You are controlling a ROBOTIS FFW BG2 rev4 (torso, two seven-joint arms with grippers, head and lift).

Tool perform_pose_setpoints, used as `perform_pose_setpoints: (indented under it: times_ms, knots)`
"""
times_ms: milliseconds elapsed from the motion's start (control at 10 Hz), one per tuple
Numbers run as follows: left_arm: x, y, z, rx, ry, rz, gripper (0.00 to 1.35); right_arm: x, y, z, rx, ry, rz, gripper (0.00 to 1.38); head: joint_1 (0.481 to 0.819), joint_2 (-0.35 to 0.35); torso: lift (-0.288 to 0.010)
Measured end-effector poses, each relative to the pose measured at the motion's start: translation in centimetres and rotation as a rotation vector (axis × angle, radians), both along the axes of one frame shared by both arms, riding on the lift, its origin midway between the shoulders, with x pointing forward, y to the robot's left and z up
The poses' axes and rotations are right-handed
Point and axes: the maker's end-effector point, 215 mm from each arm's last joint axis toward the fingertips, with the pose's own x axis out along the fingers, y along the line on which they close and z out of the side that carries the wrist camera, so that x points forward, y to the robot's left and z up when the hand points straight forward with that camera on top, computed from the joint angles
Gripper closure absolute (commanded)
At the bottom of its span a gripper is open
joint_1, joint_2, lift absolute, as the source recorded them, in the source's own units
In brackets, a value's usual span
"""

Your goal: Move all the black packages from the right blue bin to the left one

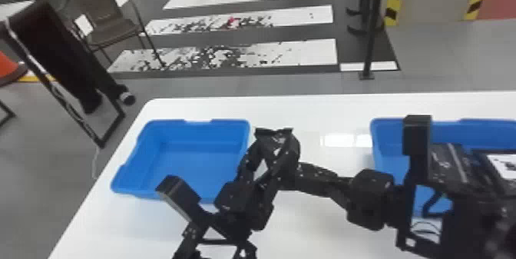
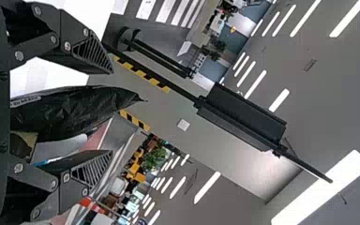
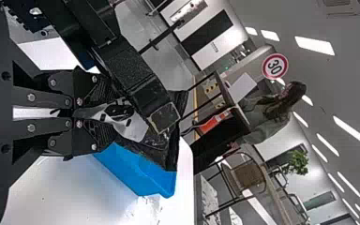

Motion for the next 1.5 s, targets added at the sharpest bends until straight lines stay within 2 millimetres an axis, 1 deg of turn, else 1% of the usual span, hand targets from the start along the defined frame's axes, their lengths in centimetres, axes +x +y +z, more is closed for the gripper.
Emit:
perform_pose_setpoints:
  times_ms: [200, 300, 400, 500, 600, 700, 800, 900, 1000, 1100, 1200, 1300, 1400, 1500]
  knots:
    - [0.0, 0.4, -0.4, 0.006, 0.012, 0.006, 1.21, 0.7, -0.1, 0.2, 0.011, -0.010, -0.013, 1.10, 0.695, 0.249, -0.154]
    - [0.1, 0.6, -0.1, 0.009, 0.001, 0.013, 1.21, 1.0, -0.2, 0.3, 0.016, -0.014, -0.018, 1.03, 0.695, 0.250, -0.154]
    - [0.1, 0.9, 0.3, 0.010, -0.014, 0.022, 1.21, 1.2, -0.2, 0.4, 0.024, -0.017, -0.022, 0.75, 0.695, 0.253, -0.154]
    - [0.2, 1.4, 0.7, 0.011, -0.028, 0.037, 1.21, 1.5, -0.4, 0.3, 0.031, -0.019, -0.029, 0.30, 0.695, 0.254, -0.154]
    - [0.4, 2.5, 1.0, 0.017, -0.039, 0.061, 1.21, 1.8, -0.7, 0.1, 0.035, -0.018, -0.039, 0.04, 0.695, 0.260, -0.154]
    - [0.8, 4.4, 0.7, 0.042, -0.037, 0.107, 1.21, 2.1, -1.3, -0.2, 0.040, -0.014, -0.056, 0.10, 0.695, 0.272, -0.154]
    - [1.6, 7.3, -0.3, 0.107, -0.030, 0.185, 1.21, 2.6, -2.1, -0.3, 0.047, -0.010, -0.080, 0.16, 0.695, 0.291, -0.154]
    - [2.9, 11.5, -2.0, 0.236, -0.029, 0.292, 1.21, 3.1, -2.9, -0.3, 0.056, -0.010, -0.102, 0.17, 0.695, 0.324, -0.154]
    - [4.1, 15.9, -3.4, 0.403, -0.037, 0.396, 1.09, 3.5, -3.5, -0.2, 0.060, -0.014, -0.116, 0.17, 0.695, 0.347, -0.154]
    - [5.1, 19.1, -4.6, 0.533, -0.043, 0.472, 0.55, 3.8, -4.0, -0.1, 0.060, -0.018, -0.126, 0.17, 0.695, 0.350, -0.154]
    - [5.7, 20.8, -5.4, 0.604, -0.055, 0.515, 0.08, 4.2, -4.4, 0.2, 0.061, -0.033, -0.137, 0.17, 0.695, 0.350, -0.154]
    - [5.7, 21.5, -5.0, 0.623, -0.089, 0.533, 0.07, 5.0, -5.5, 0.5, 0.044, -0.066, -0.163, 0.17, 0.695, 0.350, -0.154]
    - [5.1, 21.3, -3.4, 0.608, -0.151, 0.545, 0.17, 6.3, -7.6, 0.8, 0.002, -0.112, -0.215, 0.17, 0.695, 0.350, -0.154]
    - [4.3, 20.2, -2.1, 0.563, -0.202, 0.543, 0.22, 8.1, -10.7, 1.1, -0.070, -0.168, -0.295, 0.17, 0.695, 0.345, -0.154]
